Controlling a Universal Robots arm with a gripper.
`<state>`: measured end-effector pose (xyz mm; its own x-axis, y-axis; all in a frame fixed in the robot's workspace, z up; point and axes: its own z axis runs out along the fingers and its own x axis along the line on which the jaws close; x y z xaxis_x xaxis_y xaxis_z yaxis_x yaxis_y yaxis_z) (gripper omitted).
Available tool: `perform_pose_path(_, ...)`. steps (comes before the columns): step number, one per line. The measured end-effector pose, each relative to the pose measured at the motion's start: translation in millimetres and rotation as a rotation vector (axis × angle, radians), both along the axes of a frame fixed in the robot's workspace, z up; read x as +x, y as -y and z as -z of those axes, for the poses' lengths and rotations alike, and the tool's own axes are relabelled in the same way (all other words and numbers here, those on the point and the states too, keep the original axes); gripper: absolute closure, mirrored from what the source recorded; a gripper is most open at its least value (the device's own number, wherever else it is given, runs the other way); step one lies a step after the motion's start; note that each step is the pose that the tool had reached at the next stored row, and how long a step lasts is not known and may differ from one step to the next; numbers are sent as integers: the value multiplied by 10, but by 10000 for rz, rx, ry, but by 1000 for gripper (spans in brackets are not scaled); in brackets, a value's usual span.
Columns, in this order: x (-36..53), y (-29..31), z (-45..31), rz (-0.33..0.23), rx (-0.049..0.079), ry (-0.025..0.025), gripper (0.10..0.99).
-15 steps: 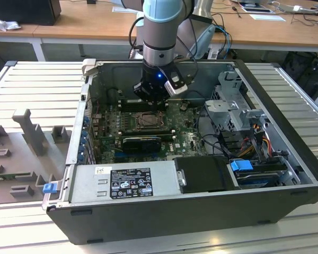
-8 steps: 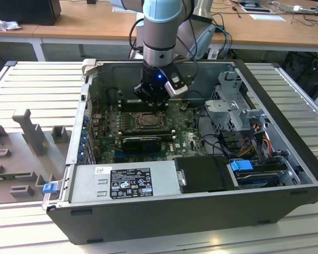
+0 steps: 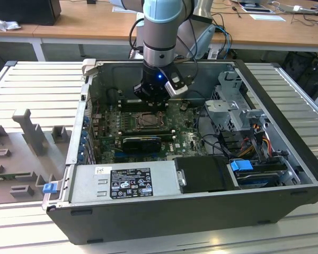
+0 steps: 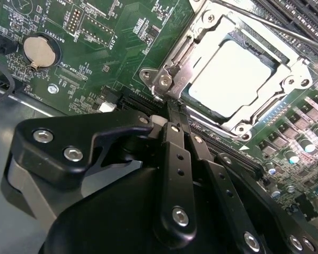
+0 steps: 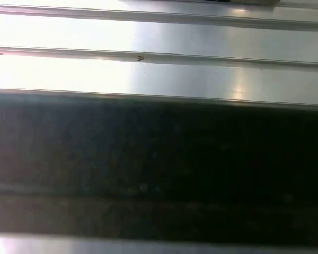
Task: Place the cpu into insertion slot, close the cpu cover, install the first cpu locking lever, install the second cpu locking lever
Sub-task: 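Install the first cpu locking lever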
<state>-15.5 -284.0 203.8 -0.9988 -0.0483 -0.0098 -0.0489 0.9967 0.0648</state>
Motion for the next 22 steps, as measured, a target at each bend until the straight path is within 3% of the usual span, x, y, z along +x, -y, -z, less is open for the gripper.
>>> perform_pose_path(5,0,0,-175,-1,-3,-3,980)
perform_pose_path(22,0,64,-178,-1,-4,-2,980)
